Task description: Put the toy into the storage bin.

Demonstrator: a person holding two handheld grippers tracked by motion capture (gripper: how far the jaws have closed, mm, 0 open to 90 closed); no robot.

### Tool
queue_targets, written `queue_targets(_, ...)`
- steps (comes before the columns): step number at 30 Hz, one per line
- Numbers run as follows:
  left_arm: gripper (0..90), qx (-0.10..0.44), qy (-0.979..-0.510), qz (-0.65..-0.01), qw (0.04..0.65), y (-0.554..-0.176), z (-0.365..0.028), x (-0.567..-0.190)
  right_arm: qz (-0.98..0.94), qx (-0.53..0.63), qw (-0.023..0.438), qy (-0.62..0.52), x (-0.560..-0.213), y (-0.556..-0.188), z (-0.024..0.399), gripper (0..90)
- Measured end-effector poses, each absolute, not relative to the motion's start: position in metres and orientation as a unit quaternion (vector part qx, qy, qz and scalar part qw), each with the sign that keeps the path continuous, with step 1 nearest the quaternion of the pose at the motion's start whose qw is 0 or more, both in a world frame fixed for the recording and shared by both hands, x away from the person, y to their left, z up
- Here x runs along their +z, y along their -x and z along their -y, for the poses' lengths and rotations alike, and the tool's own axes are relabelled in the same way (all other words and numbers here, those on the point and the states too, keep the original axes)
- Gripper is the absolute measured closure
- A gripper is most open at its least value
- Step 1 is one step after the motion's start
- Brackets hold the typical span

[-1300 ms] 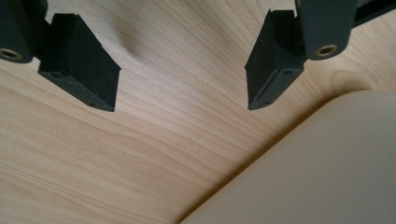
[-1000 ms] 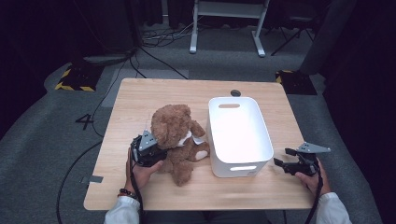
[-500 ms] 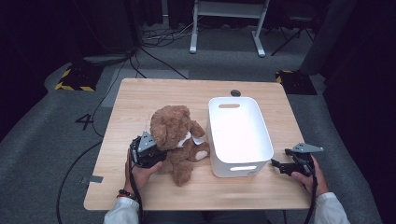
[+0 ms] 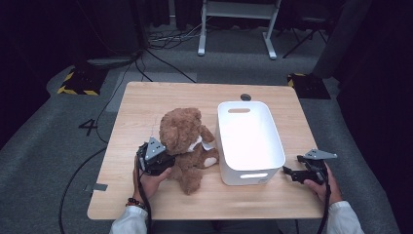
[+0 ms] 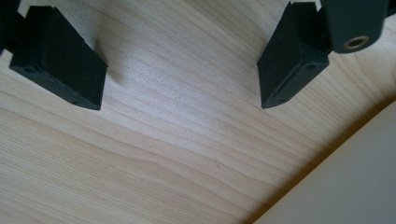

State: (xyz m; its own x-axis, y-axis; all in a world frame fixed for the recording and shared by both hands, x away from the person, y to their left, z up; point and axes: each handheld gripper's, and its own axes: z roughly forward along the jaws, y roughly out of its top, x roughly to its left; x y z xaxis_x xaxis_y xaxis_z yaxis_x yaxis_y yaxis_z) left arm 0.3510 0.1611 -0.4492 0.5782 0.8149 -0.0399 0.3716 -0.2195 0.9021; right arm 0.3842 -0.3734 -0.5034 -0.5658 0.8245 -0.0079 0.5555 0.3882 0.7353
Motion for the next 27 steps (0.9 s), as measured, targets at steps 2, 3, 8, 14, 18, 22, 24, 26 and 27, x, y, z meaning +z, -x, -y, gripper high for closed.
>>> queue_targets(2,63.0,0.233,-0.748,-0.396,0.48,-0.35,-0.16,-0.449,-0.811,0.353,0.191,-0.425,-0.503,-0.384,0.373,15.1)
queue_targets(3,63.0,0.236,-0.747,-0.393,0.482,-0.35,-0.159,-0.448,-0.811,0.353,0.191,-0.425,-0.503,-0.384,0.373,15.1)
queue_targets(8,64.9,0.243,-0.744,-0.392,0.484,-0.346,-0.158,-0.447,-0.811,0.353,0.19,-0.425,-0.503,-0.383,0.374,15.1)
queue_targets(14,65.7,0.255,-0.74,-0.384,0.491,-0.341,-0.157,-0.439,-0.811,0.354,0.191,-0.424,-0.503,-0.382,0.374,15.1)
queue_targets(18,65.8,0.259,-0.738,-0.378,0.496,-0.339,-0.156,-0.434,-0.812,0.354,0.191,-0.424,-0.503,-0.382,0.374,15.2)
queue_targets(22,65.9,0.257,-0.73,-0.377,0.508,-0.339,-0.157,-0.428,-0.812,0.354,0.191,-0.423,-0.503,-0.382,0.374,15.2)
queue_targets(24,65.9,0.257,-0.728,-0.377,0.512,-0.339,-0.157,-0.426,-0.812,0.354,0.191,-0.423,-0.503,-0.382,0.374,15.1)
queue_targets(26,65.8,0.255,-0.723,-0.379,0.518,-0.338,-0.158,-0.424,-0.812,0.354,0.191,-0.423,-0.503,-0.382,0.374,15.2)
queue_targets(27,65.8,0.257,-0.723,-0.376,0.519,-0.337,-0.159,-0.423,-0.812,0.354,0.191,-0.423,-0.503,-0.382,0.374,15.1)
